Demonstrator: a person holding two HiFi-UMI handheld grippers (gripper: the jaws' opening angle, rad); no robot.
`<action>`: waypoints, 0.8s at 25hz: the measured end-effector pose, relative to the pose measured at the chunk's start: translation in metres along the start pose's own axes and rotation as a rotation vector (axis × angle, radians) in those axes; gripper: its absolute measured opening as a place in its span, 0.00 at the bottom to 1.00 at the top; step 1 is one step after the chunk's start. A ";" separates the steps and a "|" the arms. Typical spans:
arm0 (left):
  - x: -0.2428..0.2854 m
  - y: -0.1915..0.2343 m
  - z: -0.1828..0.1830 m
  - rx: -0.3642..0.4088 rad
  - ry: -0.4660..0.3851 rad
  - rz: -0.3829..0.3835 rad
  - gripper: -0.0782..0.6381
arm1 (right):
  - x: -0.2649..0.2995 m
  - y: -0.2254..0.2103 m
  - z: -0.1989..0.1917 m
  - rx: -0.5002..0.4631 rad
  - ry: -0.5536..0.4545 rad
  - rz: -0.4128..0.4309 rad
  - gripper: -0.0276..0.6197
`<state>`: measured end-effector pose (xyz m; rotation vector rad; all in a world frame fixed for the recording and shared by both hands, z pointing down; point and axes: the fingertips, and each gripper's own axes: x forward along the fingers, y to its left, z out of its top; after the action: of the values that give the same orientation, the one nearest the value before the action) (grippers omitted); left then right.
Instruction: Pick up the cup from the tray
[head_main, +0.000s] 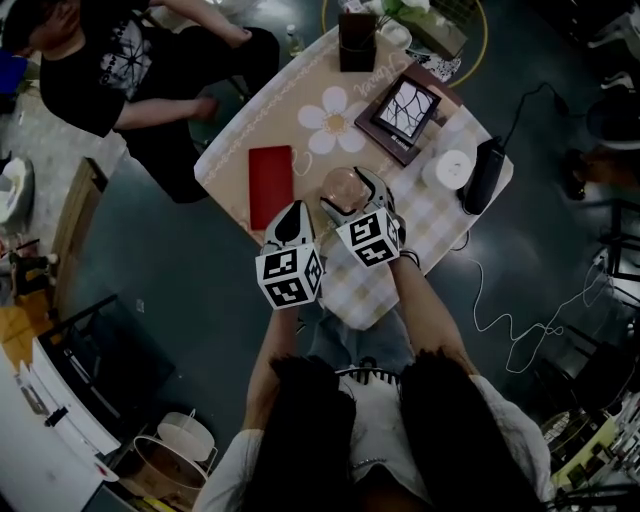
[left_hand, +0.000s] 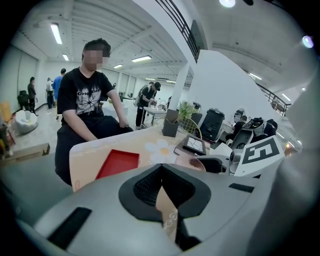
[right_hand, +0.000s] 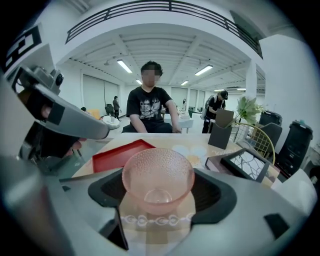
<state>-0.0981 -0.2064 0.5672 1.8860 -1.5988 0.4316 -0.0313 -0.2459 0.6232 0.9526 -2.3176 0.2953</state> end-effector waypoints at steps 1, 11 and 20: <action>-0.002 0.000 0.004 0.007 -0.012 0.000 0.12 | 0.001 -0.001 0.001 0.010 0.001 0.005 0.65; -0.022 -0.013 0.016 0.036 -0.060 -0.026 0.12 | -0.032 0.003 0.044 0.081 -0.107 0.049 0.65; -0.050 -0.029 0.045 0.042 -0.152 -0.051 0.12 | -0.084 0.008 0.094 0.111 -0.220 0.030 0.65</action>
<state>-0.0867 -0.1951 0.4960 2.0286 -1.6455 0.3089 -0.0327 -0.2321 0.4975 1.0510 -2.5396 0.3507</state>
